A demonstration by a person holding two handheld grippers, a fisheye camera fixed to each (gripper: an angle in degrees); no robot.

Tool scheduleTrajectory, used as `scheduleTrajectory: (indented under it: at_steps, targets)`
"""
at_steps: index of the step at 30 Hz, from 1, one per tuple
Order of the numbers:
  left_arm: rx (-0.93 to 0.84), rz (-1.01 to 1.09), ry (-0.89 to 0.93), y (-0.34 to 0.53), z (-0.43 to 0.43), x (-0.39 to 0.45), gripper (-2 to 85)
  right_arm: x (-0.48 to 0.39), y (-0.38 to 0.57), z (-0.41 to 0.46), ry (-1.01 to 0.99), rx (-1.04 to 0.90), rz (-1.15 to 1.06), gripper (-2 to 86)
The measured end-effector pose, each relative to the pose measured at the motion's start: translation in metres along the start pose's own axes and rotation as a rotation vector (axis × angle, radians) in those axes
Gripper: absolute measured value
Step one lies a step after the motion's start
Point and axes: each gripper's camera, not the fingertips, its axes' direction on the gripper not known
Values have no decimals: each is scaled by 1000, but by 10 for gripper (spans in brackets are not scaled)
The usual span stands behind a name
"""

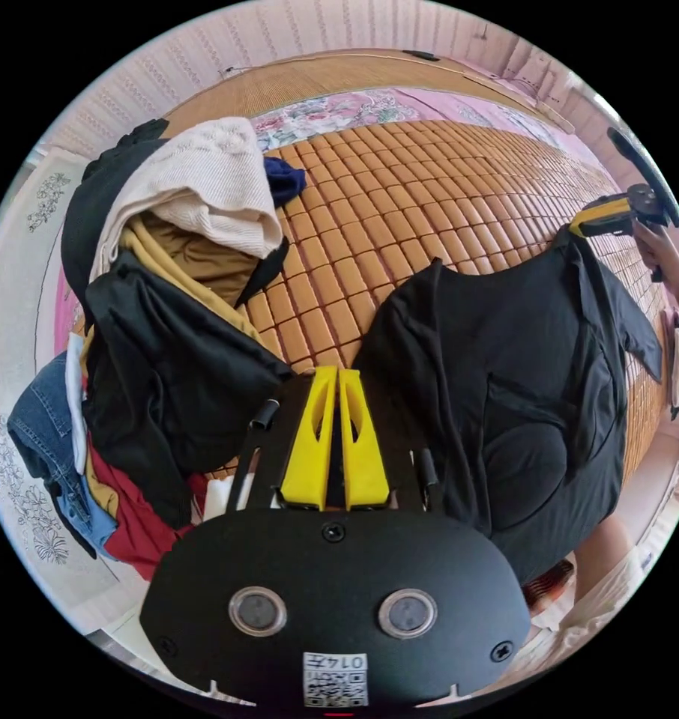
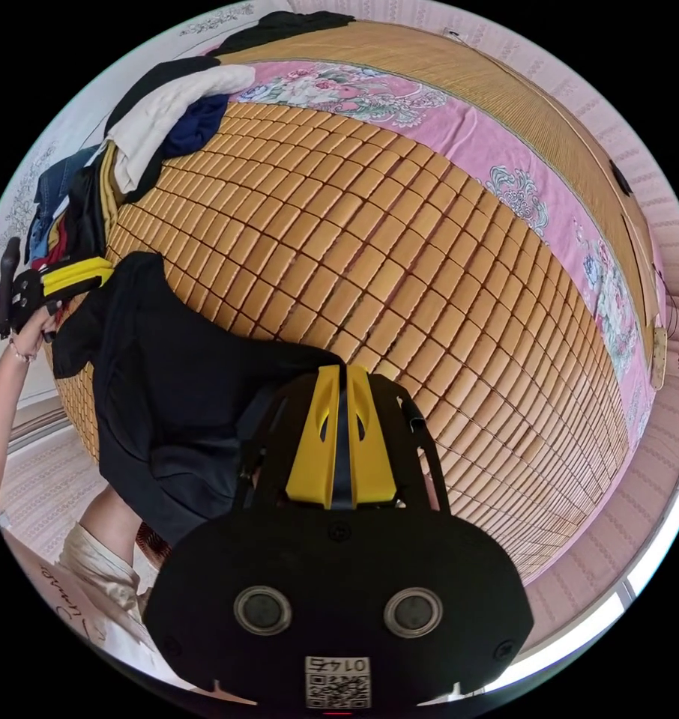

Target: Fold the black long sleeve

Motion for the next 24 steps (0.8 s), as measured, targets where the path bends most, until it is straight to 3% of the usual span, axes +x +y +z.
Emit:
scheduleTrajectory:
  at_steps: [4,11,18,24]
  targets:
    - [-11,-12,-21,5,9,2,-7,6,5,11,-13,7,8,15]
    - [58,-26,223,12,0,2,53,27,31,4,-136,129,19,60]
    - [31,6,104,21,12,17,-4,37,43,47,-156,32,36,96]
    - [25,-64,109,30,25,18,-7,36,83,32,-120,278,79,89]
